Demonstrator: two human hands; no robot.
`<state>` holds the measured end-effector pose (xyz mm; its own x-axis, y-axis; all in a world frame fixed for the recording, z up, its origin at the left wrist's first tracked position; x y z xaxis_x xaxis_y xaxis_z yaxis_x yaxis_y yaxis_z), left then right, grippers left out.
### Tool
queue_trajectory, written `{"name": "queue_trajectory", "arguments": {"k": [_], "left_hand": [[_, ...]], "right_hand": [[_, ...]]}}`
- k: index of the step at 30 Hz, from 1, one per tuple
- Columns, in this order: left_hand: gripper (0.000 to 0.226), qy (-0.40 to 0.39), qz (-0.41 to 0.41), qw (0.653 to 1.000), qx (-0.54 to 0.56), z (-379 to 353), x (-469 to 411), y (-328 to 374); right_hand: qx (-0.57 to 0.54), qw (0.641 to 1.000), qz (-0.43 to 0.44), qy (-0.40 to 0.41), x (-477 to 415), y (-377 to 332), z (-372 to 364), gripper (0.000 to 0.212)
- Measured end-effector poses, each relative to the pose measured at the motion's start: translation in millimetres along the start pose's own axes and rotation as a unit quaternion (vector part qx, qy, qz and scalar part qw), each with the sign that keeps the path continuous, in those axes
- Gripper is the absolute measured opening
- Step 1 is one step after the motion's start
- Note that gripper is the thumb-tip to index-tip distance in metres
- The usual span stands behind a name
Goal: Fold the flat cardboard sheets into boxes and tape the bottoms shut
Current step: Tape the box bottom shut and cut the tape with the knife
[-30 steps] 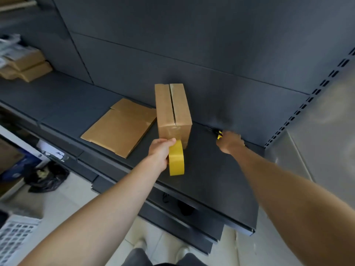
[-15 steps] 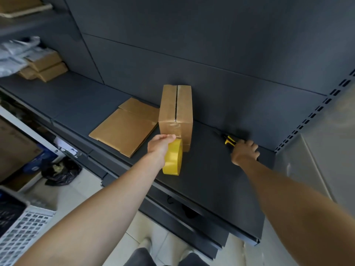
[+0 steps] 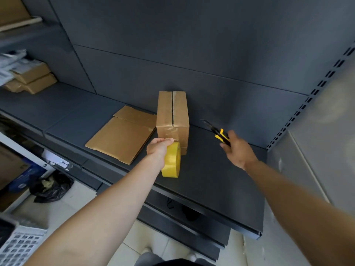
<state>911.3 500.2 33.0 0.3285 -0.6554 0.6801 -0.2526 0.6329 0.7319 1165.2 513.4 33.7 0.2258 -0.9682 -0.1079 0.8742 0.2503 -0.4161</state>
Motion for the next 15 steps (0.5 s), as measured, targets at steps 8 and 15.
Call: {"name": "queue_trajectory", "arguments": {"k": [8,15], "left_hand": [[0.022,-0.019,-0.001,1.000,-0.011,3.5,-2.1,5.0],[0.030,-0.028,0.051,0.998,-0.036,11.0,-6.0,12.6]], "right_hand": [[0.163,0.975,0.130,-0.080,-27.8,-69.8,-26.0,0.026],[0.195,0.970,0.122,-0.077,-34.8,-73.9,-38.7,0.025]]}}
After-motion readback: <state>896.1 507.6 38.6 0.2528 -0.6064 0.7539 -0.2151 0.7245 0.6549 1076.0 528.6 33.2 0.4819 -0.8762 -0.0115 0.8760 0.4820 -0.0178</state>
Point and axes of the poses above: each hand's wrist, its own x-axis away from the middle knuckle, its own z-axis out of the back of the hand, y = z × x, the point moved 3 cm from there along -x, towards the middle knuckle, and after that the axes turned 8 degrees about z, right-handed, at the moved point
